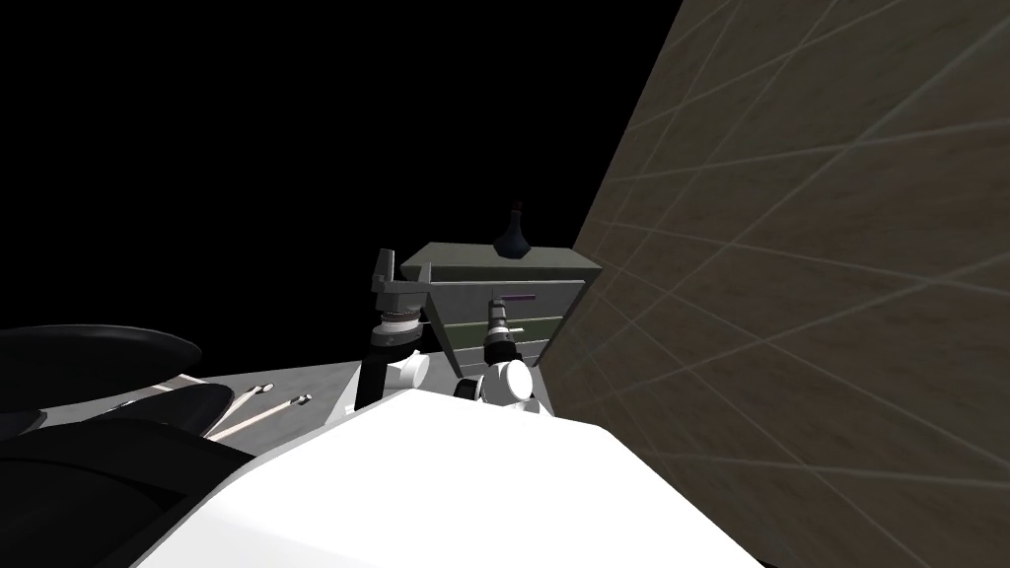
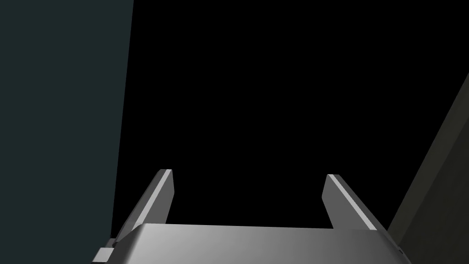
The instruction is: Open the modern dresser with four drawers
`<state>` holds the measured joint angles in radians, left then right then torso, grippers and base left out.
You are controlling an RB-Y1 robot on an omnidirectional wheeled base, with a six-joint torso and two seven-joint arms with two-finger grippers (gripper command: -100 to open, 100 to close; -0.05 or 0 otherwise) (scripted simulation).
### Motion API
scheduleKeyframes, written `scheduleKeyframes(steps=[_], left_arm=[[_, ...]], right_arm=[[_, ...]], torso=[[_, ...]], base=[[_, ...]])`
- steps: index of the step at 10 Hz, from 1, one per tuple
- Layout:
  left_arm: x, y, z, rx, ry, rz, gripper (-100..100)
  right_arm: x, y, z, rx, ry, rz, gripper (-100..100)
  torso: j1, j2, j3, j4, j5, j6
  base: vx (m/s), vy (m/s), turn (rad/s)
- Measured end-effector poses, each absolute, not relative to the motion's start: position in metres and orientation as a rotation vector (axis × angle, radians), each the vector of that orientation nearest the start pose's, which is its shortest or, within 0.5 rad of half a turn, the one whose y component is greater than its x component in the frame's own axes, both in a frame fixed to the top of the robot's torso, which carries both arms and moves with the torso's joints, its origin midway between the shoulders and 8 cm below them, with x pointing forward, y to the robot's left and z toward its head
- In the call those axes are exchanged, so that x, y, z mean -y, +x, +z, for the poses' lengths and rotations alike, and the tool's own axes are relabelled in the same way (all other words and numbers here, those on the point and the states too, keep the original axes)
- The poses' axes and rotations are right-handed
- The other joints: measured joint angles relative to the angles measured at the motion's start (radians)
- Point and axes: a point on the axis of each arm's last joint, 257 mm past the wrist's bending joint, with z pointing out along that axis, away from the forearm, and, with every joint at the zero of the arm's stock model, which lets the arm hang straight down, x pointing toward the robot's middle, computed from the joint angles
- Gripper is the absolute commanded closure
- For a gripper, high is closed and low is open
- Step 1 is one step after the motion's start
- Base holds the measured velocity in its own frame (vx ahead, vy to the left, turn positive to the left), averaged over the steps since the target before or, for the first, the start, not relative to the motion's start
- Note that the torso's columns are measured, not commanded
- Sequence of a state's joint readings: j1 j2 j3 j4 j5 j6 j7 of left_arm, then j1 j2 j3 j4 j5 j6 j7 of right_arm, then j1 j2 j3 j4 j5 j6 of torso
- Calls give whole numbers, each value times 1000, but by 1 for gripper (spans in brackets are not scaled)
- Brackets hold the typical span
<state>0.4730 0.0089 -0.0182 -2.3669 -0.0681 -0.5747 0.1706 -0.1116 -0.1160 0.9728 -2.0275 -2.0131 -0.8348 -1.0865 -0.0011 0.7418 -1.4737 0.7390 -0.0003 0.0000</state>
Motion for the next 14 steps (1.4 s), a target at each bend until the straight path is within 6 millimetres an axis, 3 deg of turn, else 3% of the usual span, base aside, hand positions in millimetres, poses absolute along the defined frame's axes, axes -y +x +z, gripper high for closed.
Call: scheduleKeyframes(steps=[8, 9, 14], left_arm=[[-253, 313, 82, -498, -514, -1489, 0], [-253, 313, 82, -498, -514, -1489, 0], [-253, 313, 82, -498, -515, -1489, 0]], right_arm=[[-57, 409, -98, -952, -1271, -1031, 100], [-57, 408, -97, -950, -1272, -1028, -100], [-57, 406, -66, -956, -1262, -1031, -100]], torso=[[3, -1, 0, 0, 1, -1], [2, -1, 0, 1, 0, -1], [1, -4, -2, -1, 0, 0]], base=[[-155, -37, -16], [-66, -30, 2], [23, 6, 1]])
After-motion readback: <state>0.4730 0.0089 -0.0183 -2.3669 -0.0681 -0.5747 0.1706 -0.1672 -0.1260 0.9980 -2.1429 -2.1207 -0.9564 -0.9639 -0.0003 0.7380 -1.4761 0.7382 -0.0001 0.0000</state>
